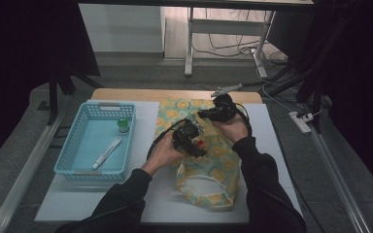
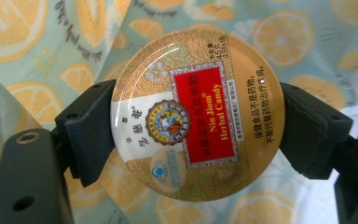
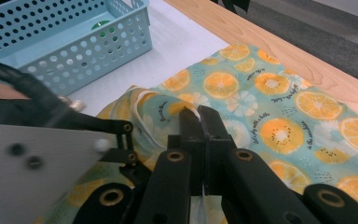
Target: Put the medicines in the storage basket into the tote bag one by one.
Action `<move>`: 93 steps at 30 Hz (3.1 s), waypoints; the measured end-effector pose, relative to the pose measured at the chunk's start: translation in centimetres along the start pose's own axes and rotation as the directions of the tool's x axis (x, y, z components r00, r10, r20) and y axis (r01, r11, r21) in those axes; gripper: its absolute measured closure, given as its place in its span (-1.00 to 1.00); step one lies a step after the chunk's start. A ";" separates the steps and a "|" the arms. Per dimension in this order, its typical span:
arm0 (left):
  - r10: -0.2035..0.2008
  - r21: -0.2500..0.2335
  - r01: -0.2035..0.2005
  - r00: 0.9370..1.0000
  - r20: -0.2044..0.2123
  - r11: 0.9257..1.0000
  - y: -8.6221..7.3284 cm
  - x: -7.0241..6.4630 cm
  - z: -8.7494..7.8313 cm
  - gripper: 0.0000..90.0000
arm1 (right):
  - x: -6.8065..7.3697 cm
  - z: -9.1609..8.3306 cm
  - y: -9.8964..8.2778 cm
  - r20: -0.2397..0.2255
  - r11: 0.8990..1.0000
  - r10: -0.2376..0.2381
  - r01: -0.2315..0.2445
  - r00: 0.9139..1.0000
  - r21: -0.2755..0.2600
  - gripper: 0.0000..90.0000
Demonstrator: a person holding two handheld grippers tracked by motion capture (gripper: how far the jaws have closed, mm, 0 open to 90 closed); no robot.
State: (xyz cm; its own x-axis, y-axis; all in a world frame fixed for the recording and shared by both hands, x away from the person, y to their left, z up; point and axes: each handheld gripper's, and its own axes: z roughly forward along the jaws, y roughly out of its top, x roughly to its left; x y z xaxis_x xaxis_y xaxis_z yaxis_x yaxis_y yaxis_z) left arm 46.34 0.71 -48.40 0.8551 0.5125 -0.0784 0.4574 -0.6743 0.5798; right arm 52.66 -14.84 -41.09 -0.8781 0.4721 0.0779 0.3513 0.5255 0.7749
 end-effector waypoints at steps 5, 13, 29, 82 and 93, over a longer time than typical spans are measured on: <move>-0.020 0.024 0.021 0.999 -0.029 0.999 -0.4 1.0 0.9 -0.55 | 0.0 0.4 -0.1 0.009 1.000 0.006 -0.006 1.000 0.012 1.00; -0.050 0.054 0.053 0.997 -0.061 0.997 -0.9 2.2 2.2 -0.55 | -0.4 1.0 -0.5 0.022 0.999 0.018 -0.019 1.000 0.027 1.00; -0.081 0.015 0.082 0.994 -0.075 0.997 -1.0 2.5 2.5 -0.63 | -0.3 1.3 -0.5 0.022 0.999 0.017 -0.018 1.000 0.028 1.00; -0.157 -0.244 0.158 0.987 0.025 0.957 -10.1 1.7 -13.4 -0.98 | 0.6 0.1 -0.3 -0.008 1.000 -0.009 0.009 1.000 0.016 1.00; -0.206 -0.276 0.189 0.978 -0.031 0.942 -12.9 2.5 -15.5 -0.99 | 0.7 -0.2 -0.4 -0.009 1.000 -0.004 0.004 1.000 0.006 1.00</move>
State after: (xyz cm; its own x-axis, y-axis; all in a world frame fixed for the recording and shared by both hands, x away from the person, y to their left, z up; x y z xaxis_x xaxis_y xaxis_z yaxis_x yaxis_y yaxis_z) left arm 38.78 18.97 -43.55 0.7347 0.6566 -0.1707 0.5255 -0.3917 0.7552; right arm 51.86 -14.88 -41.27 -0.8825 0.4633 0.0805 0.3496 0.5319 0.7713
